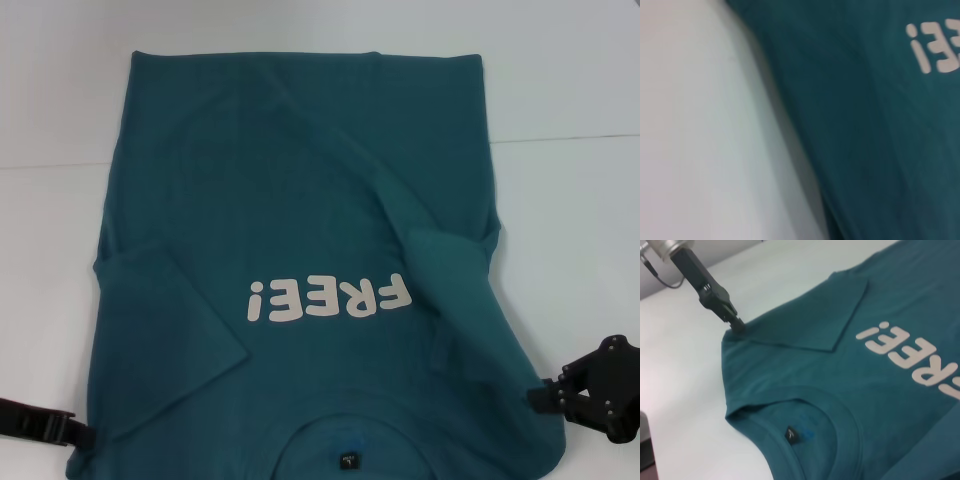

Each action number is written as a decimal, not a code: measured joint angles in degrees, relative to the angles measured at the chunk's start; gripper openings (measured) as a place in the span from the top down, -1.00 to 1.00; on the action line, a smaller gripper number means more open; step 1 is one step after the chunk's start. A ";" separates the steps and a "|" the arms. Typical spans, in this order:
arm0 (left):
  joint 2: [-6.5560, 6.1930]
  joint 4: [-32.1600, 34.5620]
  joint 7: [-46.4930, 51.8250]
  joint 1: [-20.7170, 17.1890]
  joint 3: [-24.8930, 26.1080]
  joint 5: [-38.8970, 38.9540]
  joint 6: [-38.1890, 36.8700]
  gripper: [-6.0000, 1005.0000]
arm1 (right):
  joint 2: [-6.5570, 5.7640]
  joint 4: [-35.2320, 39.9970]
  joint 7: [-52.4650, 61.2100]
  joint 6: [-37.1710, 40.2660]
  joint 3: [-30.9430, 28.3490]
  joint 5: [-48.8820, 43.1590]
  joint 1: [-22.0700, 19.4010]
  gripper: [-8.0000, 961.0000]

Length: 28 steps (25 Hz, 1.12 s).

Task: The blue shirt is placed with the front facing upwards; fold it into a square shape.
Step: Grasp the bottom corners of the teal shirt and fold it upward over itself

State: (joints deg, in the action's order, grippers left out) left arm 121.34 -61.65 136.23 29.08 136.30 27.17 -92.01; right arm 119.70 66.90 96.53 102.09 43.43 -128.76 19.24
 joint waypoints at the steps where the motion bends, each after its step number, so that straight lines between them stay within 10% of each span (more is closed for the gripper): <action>1: 0.00 0.03 -0.41 0.00 0.21 0.47 -0.26 0.95 | -0.01 -0.77 -0.68 0.12 -0.55 0.64 0.00 0.95; 28: -0.25 4.57 -10.51 -2.27 7.29 5.43 -3.45 0.95 | -1.23 -9.04 -9.22 1.59 -7.97 2.68 -3.88 0.95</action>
State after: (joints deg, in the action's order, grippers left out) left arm 121.09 -57.09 125.72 26.81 143.59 32.61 -95.46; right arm 118.47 57.86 87.31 103.69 35.46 -126.07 15.36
